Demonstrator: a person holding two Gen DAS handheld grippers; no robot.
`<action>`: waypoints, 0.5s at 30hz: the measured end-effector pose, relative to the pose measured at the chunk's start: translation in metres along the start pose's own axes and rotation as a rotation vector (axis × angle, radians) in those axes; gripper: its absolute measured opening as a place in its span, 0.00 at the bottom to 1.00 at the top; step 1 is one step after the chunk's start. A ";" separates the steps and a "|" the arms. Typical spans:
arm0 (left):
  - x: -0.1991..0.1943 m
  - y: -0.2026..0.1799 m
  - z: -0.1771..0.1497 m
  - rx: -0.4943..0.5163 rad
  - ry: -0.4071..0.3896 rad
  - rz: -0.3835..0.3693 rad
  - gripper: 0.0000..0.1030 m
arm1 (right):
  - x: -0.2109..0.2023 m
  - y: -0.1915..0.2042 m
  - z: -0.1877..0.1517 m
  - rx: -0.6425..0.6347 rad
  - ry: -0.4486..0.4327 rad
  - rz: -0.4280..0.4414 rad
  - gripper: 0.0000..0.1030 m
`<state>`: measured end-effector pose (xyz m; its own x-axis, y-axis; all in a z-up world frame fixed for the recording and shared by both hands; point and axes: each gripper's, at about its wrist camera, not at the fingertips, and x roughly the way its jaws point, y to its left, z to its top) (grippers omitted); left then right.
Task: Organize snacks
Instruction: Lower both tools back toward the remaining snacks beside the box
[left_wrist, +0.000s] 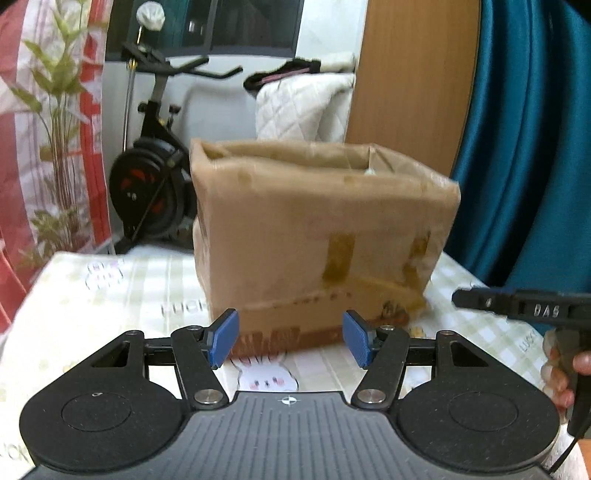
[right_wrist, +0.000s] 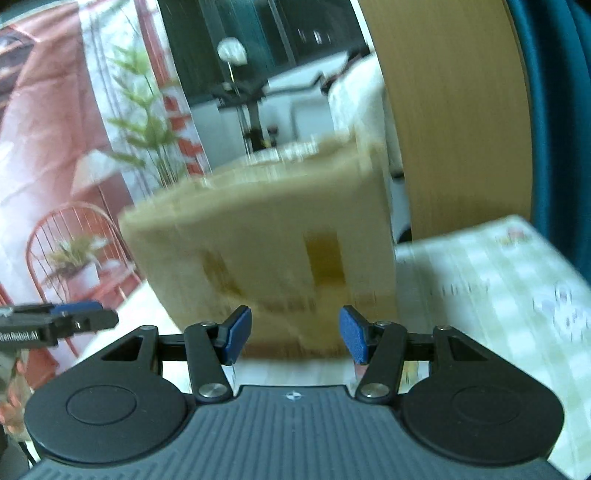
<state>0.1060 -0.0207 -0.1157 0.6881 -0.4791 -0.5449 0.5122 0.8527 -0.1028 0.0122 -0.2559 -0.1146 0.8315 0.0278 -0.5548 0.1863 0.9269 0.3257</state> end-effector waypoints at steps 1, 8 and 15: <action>0.002 0.000 -0.004 -0.003 0.008 -0.001 0.62 | 0.002 -0.001 -0.006 0.006 0.019 -0.004 0.55; 0.007 0.001 -0.026 -0.009 0.064 -0.010 0.62 | 0.014 0.005 -0.040 0.000 0.151 0.019 0.48; 0.006 0.003 -0.044 -0.013 0.106 -0.011 0.62 | 0.025 0.021 -0.064 -0.008 0.253 0.050 0.35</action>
<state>0.0894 -0.0123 -0.1560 0.6238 -0.4640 -0.6289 0.5119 0.8506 -0.1198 0.0036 -0.2114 -0.1711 0.6824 0.1657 -0.7119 0.1430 0.9249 0.3523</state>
